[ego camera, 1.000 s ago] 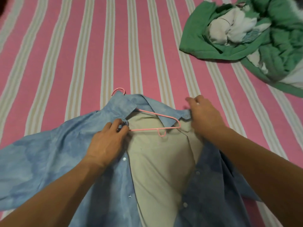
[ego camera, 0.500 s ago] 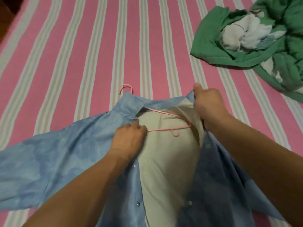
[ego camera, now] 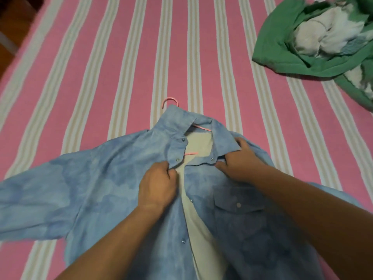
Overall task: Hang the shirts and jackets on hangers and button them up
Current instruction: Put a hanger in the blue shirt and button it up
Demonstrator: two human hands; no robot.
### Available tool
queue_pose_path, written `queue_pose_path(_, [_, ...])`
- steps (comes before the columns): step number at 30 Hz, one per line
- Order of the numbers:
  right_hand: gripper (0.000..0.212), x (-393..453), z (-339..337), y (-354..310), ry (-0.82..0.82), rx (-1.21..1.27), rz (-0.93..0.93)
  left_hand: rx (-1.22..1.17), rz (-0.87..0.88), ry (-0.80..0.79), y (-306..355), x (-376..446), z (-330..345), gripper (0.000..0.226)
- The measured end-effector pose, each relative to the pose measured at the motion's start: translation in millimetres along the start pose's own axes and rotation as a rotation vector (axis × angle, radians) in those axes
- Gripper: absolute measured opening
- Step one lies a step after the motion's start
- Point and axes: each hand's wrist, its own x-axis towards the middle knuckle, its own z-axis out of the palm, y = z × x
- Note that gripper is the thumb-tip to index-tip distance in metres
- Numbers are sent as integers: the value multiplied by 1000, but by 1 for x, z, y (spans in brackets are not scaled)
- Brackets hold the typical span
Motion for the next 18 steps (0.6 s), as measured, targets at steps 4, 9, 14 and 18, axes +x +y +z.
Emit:
queue_pose_path(4, [74, 22, -11, -17, 98, -48, -16, 81, -45, -89, -11, -13, -7, 13])
queue_pose_path(9, [37, 24, -50, -32, 578, 567, 90, 87, 23, -249, -32, -18, -13, 45])
queue_pose_path(14, [33, 33, -73, -20, 53, 229, 196, -434, -196, -328, -45, 12, -31, 23])
queue_pose_path(18, [22, 35, -92, -39, -29, 599, 154, -227, -58, -335, -51, 21, -27, 24])
